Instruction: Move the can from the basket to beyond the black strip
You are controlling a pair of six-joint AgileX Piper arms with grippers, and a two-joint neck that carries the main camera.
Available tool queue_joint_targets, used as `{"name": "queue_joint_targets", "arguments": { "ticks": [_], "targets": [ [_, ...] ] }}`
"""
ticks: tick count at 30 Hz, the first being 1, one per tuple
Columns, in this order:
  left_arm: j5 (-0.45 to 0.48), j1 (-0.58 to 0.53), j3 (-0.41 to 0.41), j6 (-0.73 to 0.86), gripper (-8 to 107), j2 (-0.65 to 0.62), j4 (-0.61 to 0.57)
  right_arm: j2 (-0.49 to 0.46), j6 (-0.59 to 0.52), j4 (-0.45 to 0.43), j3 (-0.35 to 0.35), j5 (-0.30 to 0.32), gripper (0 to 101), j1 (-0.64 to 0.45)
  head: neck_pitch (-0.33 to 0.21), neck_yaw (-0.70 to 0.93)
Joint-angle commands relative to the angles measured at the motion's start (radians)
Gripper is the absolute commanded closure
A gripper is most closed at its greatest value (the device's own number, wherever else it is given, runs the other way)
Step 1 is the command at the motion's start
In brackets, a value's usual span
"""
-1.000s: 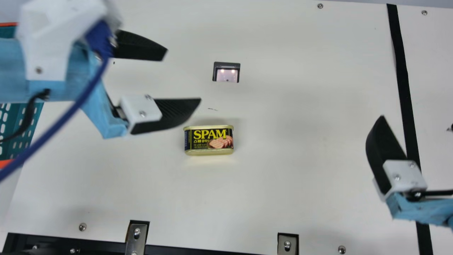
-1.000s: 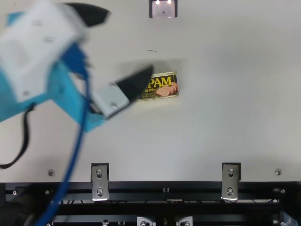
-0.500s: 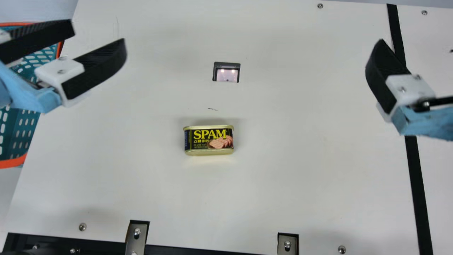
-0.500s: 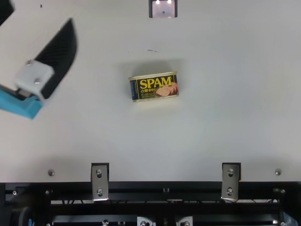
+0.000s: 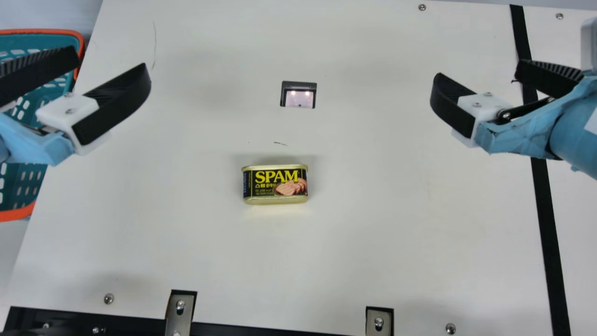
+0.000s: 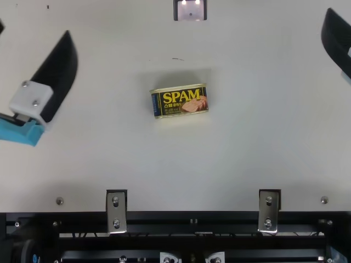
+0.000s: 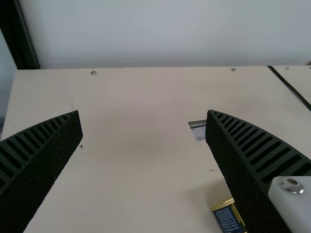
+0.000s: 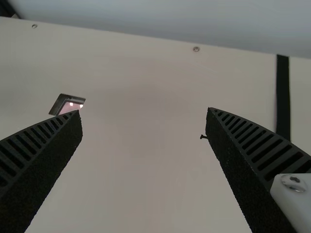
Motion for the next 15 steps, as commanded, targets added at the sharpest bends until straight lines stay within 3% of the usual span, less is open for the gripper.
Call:
{"name": "queue_joint_targets", "arguments": {
  "ticks": [1,6,11,12,15],
  "targets": [
    [-0.036,-0.005,0.021,-0.017,9,-0.028,0.012,0.066,-0.305,0.225,-0.004,0.118,0,-0.093,-0.003,-0.001],
    [-0.133,0.016,0.087,-0.074,9,-0.093,0.065,0.198,-0.544,0.331,-0.005,0.294,0,-0.247,-0.003,-0.001],
    [-0.222,0.075,0.162,-0.154,9,-0.151,0.143,0.319,-0.708,0.340,-0.005,0.432,0,-0.337,-0.003,-0.001],
    [-0.191,0.058,0.140,-0.129,9,-0.138,0.115,0.337,-0.734,0.338,-0.004,0.454,0,-0.346,-0.003,-0.001],
    [-0.221,0.075,0.162,-0.153,9,-0.150,0.142,0.384,-0.803,0.327,0.000,0.508,0,-0.359,-0.003,-0.001]
  ]
}}
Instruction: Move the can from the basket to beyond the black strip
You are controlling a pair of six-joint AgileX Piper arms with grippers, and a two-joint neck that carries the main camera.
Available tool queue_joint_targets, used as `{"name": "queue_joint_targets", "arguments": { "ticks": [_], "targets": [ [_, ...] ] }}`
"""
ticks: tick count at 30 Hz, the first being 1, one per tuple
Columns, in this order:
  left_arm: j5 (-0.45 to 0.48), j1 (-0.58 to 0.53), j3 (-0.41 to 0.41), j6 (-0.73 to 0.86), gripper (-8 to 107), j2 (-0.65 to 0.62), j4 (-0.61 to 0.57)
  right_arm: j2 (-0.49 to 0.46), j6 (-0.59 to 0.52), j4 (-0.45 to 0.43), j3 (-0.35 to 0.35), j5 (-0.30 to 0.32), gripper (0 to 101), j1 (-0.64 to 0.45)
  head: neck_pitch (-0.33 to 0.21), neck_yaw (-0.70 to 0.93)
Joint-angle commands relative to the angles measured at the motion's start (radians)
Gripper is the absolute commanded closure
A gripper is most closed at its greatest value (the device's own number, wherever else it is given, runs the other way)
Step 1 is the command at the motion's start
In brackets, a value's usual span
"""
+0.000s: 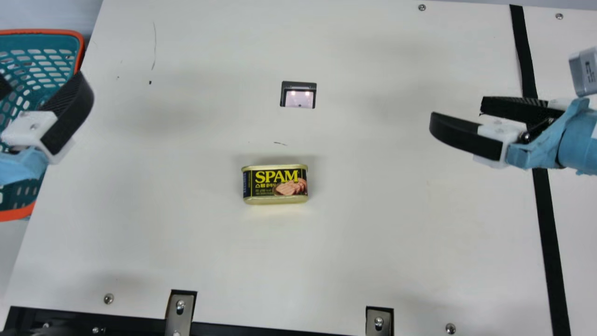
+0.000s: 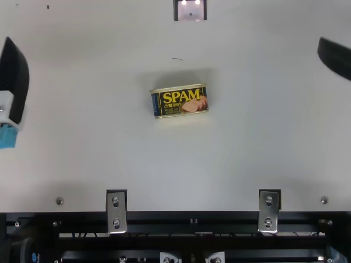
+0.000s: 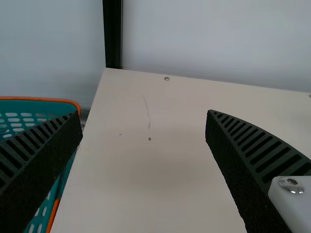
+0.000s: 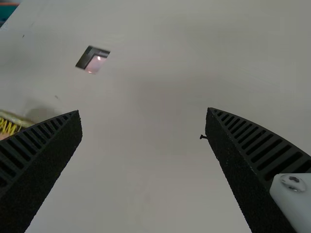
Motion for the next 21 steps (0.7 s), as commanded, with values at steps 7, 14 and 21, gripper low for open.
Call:
{"name": "queue_joint_targets", "arguments": {
  "ticks": [7,14,21],
  "targets": [
    [0.000,0.000,0.000,0.000,9,0.000,0.000,0.105,-0.231,-0.011,0.029,0.144,0,0.016,-0.003,-0.001],
    [0.000,0.000,0.000,0.000,9,0.000,0.000,0.156,-0.316,0.003,0.052,0.159,0,0.069,-0.003,-0.001],
    [0.000,0.000,0.000,0.000,9,0.000,0.000,0.186,-0.379,0.015,0.056,0.178,0,0.118,-0.003,-0.001]
  ]
}}
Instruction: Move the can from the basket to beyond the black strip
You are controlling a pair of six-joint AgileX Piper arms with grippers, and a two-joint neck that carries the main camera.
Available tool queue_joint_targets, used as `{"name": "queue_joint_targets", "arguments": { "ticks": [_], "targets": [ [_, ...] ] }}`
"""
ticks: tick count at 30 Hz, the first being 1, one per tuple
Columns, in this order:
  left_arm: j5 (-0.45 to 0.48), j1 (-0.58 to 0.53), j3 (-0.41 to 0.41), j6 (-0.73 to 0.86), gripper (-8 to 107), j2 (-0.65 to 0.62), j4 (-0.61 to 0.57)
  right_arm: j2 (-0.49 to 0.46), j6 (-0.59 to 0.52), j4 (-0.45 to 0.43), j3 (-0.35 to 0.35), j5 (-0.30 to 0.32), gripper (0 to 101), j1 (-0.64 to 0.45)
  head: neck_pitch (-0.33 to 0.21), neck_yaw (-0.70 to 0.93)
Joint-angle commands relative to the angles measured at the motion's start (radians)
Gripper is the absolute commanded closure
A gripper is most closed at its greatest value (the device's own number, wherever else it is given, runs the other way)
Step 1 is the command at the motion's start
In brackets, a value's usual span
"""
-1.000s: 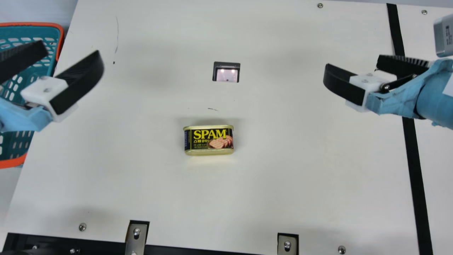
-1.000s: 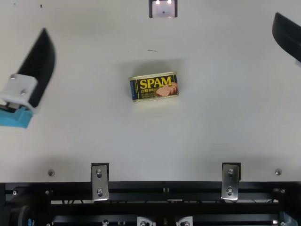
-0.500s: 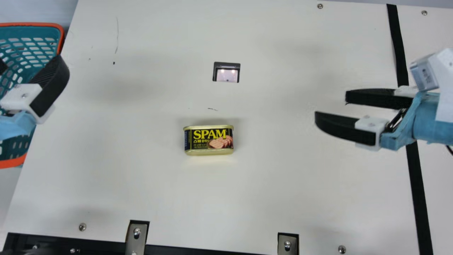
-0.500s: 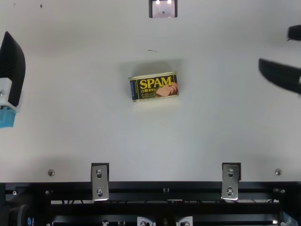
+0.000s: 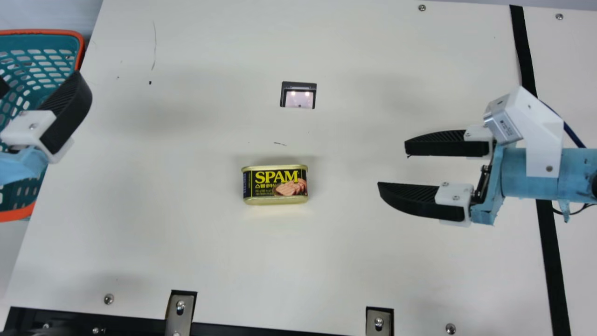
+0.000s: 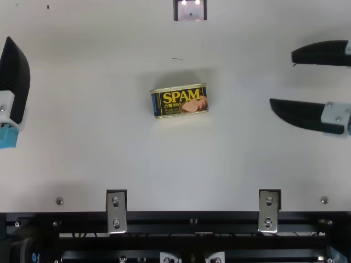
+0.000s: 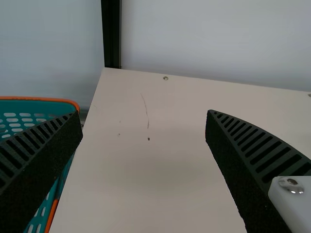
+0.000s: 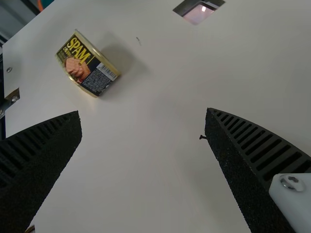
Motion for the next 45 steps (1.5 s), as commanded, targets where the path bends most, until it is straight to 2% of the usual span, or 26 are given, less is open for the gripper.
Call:
{"name": "queue_joint_targets", "arguments": {
  "ticks": [1,17,19,20,23,38,39,45],
  "targets": [
    [0.000,0.000,0.000,0.000,9,0.000,0.000,0.003,-0.020,-0.003,0.001,0.008,0,0.012,-0.003,-0.001],
    [0.000,0.000,0.000,0.000,9,0.000,0.000,0.019,-0.146,-0.045,0.025,0.023,0,0.092,-0.003,-0.001],
    [0.000,0.000,0.000,0.000,9,0.000,0.000,0.017,-0.158,-0.046,0.029,-0.005,0,0.092,-0.003,-0.001],
    [0.000,0.000,0.000,0.000,9,0.000,0.000,0.017,-0.153,-0.047,0.027,0.020,0,0.094,-0.003,-0.001],
    [0.000,0.000,0.000,0.000,9,0.000,0.000,0.016,-0.159,-0.049,0.028,-0.007,0,0.094,-0.003,-0.001],
    [0.000,0.000,0.000,0.000,9,0.000,0.000,0.016,-0.159,-0.050,0.028,0.000,0,0.094,-0.003,-0.001],
    [0.000,0.000,0.000,0.000,9,0.000,0.000,0.005,-0.128,-0.055,0.011,0.009,0,0.104,-0.003,-0.001],
    [0.000,0.000,0.000,0.000,9,0.000,0.000,0.008,-0.127,-0.061,0.003,-0.002,0,0.107,-0.003,-0.001]
  ]
}}
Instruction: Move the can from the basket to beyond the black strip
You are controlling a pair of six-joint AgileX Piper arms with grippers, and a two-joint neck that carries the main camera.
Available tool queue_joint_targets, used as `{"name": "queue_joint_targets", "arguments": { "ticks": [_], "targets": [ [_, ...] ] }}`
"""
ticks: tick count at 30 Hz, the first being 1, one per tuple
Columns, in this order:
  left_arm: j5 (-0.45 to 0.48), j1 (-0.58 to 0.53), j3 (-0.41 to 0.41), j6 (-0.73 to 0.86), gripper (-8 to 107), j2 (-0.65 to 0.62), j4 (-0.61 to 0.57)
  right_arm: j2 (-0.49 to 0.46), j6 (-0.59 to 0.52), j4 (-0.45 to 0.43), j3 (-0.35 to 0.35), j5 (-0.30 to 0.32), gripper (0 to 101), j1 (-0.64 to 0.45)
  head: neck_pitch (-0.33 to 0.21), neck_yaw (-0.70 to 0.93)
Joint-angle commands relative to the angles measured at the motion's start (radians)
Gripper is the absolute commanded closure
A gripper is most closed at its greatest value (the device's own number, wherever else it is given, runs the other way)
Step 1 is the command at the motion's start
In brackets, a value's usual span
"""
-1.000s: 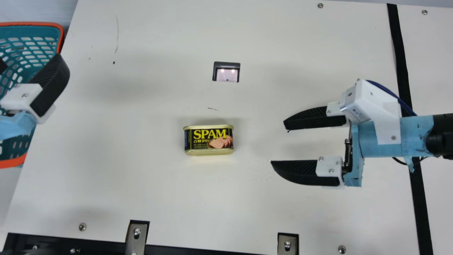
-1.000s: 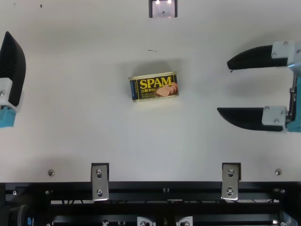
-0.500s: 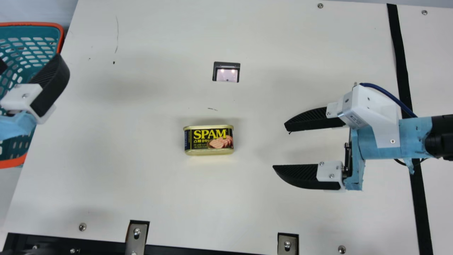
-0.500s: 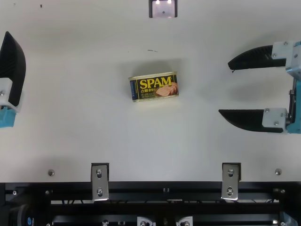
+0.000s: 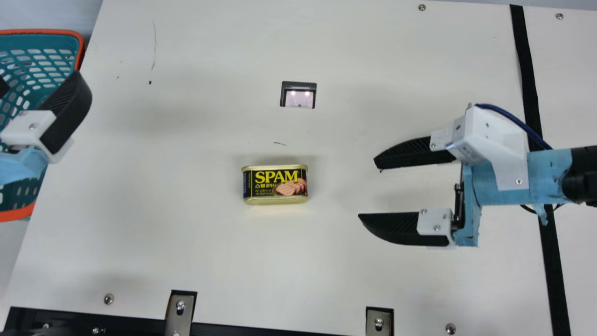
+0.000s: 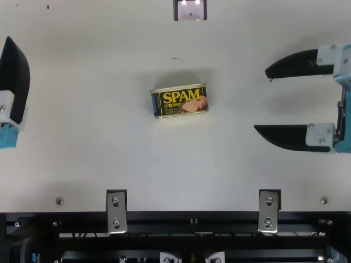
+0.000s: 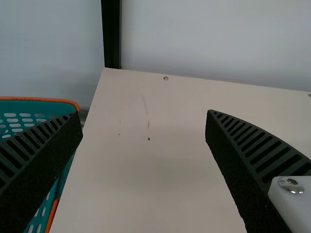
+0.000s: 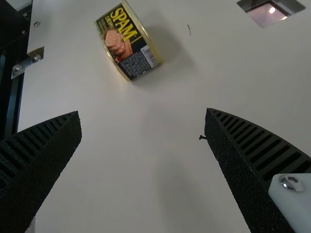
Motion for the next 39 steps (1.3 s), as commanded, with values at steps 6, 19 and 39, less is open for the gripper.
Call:
{"name": "queue_joint_targets", "arguments": {
  "ticks": [6,19,39],
  "targets": [
    [0.000,0.000,0.000,0.000,9,0.000,0.000,-0.012,-0.001,0.000,-0.018,-0.030,0,0.022,-0.003,-0.001],
    [0.000,0.000,0.000,0.000,9,0.000,0.000,-0.132,0.151,-0.085,-0.159,-0.096,0,0.222,-0.003,-0.001],
    [0.000,0.000,0.000,0.000,9,0.000,0.000,-0.075,0.626,-0.518,-0.560,-0.084,0,0.731,-0.003,-0.001]
  ]
}}
